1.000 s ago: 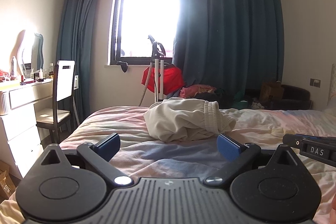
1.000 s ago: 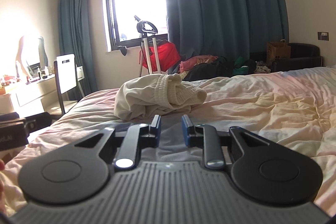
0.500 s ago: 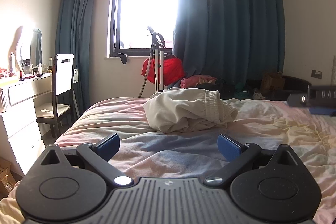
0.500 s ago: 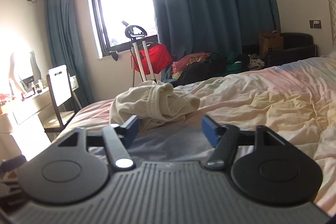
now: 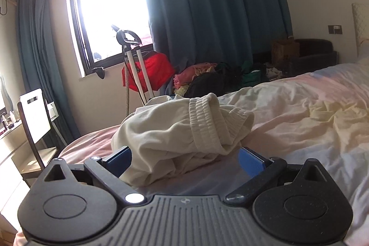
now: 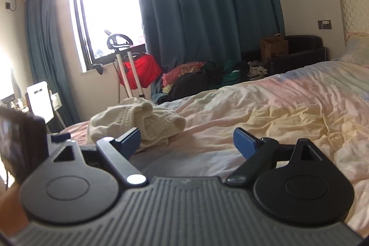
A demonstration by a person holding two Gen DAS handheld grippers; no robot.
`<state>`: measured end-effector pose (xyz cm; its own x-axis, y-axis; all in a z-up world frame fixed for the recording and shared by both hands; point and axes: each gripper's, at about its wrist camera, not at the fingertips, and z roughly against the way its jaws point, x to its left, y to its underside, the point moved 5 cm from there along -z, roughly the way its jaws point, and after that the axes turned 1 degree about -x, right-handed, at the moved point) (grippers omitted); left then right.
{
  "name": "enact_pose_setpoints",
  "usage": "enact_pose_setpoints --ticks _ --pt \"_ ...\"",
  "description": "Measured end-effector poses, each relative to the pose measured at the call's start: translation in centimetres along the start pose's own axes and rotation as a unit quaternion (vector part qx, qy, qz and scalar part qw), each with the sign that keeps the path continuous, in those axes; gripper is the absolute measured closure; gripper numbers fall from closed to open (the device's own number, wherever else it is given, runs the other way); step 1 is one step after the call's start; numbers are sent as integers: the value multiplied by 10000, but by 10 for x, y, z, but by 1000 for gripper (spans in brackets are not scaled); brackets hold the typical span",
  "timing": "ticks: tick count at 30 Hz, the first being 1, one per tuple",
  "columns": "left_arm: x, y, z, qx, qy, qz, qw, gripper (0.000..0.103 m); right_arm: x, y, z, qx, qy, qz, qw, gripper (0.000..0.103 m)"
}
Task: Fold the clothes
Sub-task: 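Grasp the ribbed cuff with the left gripper while the right gripper approaches the garment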
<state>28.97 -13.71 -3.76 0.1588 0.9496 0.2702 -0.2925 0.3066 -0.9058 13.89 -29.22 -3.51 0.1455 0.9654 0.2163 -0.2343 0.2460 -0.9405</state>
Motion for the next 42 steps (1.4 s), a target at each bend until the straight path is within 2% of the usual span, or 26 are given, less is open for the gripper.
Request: enact_pose_setpoints --ticks 3,5,10,12,13,14,15,16,18,21,27,31,34,36,39,42 --pt "-7 -24 -72 248 -214 127 9994 3 -10 19 -22 238 282 -12 9993 14" --pt "-10 -34 -118 496 -388 314 9975 5 -15 26 -38 381 230 -164 9989 14" --pt "-15 -42 -198 708 -1194 263 9900 10 -32 44 -74 574 236 -460 9970 14" --pt "-13 -48 -215 690 -1353 346 9878 23 -39 56 -88 763 267 -636 9947 15" --pt "-13 -51 -218 682 -1373 377 9875 38 -42 60 -94 853 285 -733 9932 14" --pt "-12 -53 -220 676 -1408 436 9868 61 -44 64 -99 924 280 -819 9920 15" --pt "-9 -54 -219 673 -1458 522 9856 73 -47 68 -104 995 274 -904 9905 15" --pt "-6 -54 -215 627 -1468 615 9853 80 -48 70 -105 1037 203 -922 9901 15" --pt "5 -52 -199 450 -1408 812 9857 85 -51 67 -98 932 62 -912 9914 15" --pt "23 -48 -147 27 -1347 972 9861 87 -56 61 -88 714 21 -882 9935 15" --pt "51 -42 -6 -713 -1067 1177 9847 88 -65 49 -68 491 66 -949 9943 14" --pt "79 -26 86 -818 -631 1408 9846 89 -55 40 -46 253 15 -622 9977 14" --pt "112 -11 151 -933 -521 1521 9826 90 -42 35 -27 171 -79 -283 9994 14" --pt "139 1 185 -904 -508 1655 9807 91 -34 33 -12 144 -173 -131 9997 14" --pt "187 24 215 -690 -586 1734 9807 91 -17 33 3 241 -390 -12 9989 14" --pt "227 62 212 130 -377 1670 9852 90 7 39 11 499 -704 79 9962 14"
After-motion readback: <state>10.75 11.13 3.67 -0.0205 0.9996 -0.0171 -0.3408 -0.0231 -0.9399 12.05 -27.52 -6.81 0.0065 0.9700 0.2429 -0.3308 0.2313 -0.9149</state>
